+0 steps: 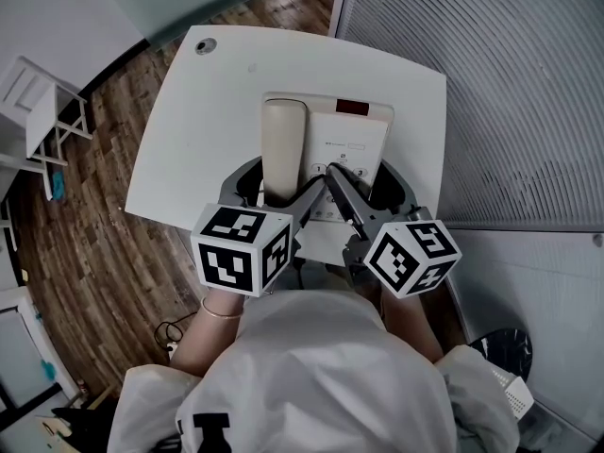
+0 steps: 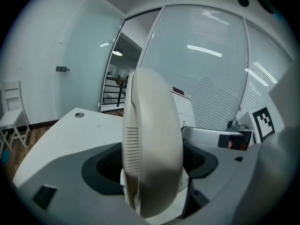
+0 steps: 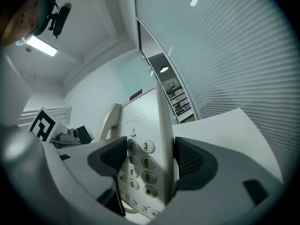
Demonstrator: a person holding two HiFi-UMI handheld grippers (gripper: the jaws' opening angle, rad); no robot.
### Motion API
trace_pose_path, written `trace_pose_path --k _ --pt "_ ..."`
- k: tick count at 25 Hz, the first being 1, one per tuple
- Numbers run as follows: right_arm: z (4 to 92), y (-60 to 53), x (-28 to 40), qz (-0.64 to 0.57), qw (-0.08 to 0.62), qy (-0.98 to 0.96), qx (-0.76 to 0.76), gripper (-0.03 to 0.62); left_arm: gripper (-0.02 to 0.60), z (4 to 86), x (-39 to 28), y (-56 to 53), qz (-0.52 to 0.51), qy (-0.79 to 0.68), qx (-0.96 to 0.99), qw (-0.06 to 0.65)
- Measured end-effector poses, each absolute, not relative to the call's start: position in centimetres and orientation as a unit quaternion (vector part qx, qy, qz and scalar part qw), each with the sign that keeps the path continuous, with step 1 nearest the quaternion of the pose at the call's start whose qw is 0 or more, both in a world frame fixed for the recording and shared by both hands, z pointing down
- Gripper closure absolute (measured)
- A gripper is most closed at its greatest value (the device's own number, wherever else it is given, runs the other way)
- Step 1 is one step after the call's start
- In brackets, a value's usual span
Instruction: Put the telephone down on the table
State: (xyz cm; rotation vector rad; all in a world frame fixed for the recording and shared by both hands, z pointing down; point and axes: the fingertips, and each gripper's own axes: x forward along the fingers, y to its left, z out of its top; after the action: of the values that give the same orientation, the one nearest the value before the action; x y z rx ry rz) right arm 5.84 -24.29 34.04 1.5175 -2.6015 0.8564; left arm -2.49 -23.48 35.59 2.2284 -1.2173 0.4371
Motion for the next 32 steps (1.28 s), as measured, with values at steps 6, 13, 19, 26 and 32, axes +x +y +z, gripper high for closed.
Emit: trace_pose_path --k 6,13,19,26,32 --pt "34.6 -24.3 5.6 0.280 0.007 -0.828 0.485 0.275 0.222 36.1 -2.8 -23.5 0.166 -0.452 0.829 0.283" --pt "35.4 -24.3 5.7 0.291 0.009 -0.823 0.487 0.275 0.221 36.8 -2.7 -23.5 0.175 -0.449 0.827 0.289" --pt "36.0 -24.1 5.9 0.298 0.011 -0.820 0.488 0.275 0.222 37.4 -2.5 -23.3 0.179 -0.447 0.826 0.292" --pt "36.8 -24.1 5.8 0.306 0.014 -0.817 0.488 0.274 0.221 38.1 -2.5 -23.3 0.184 -0.446 0.824 0.298" --pt "37.2 -23.6 6.0 0.308 0.018 -0.815 0.489 0.275 0.221 38.6 -2.4 -22.8 0.186 -0.444 0.822 0.304"
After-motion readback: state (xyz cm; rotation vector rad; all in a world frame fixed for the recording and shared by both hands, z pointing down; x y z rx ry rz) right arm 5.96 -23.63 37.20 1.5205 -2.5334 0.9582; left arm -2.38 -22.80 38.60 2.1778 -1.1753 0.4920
